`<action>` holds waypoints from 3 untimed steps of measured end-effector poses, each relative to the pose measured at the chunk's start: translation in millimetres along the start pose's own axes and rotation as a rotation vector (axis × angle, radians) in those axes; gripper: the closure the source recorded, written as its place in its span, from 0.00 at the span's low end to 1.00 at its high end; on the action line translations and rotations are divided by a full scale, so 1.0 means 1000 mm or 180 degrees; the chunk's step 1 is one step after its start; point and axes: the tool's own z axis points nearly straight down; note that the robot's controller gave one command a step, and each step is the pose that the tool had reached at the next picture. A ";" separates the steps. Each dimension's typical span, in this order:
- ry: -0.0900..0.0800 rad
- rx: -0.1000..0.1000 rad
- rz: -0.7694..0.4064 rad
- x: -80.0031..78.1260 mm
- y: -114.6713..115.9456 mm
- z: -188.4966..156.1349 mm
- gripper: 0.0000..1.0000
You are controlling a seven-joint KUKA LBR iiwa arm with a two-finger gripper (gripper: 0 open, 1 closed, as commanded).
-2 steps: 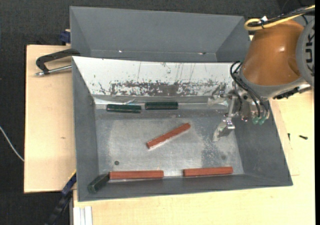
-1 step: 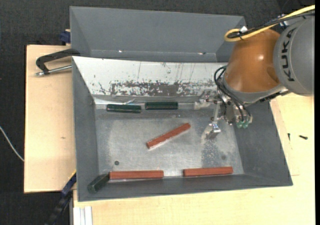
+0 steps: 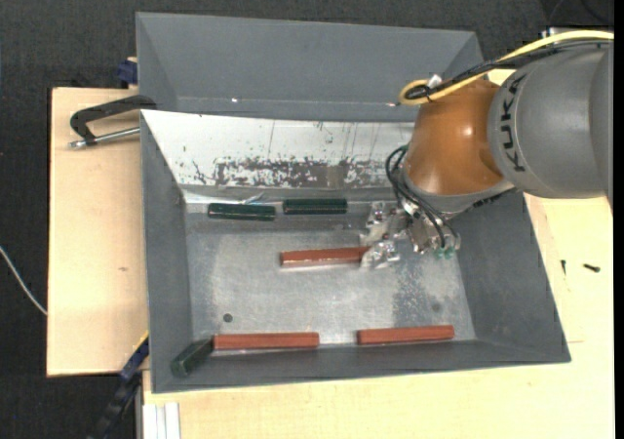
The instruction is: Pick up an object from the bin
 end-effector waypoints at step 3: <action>-0.0031 0.0000 0.0061 0.008 0.003 -0.154 1.00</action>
Offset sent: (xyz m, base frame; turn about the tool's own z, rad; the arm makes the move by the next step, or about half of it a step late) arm 0.0027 0.0108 0.0703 -0.0341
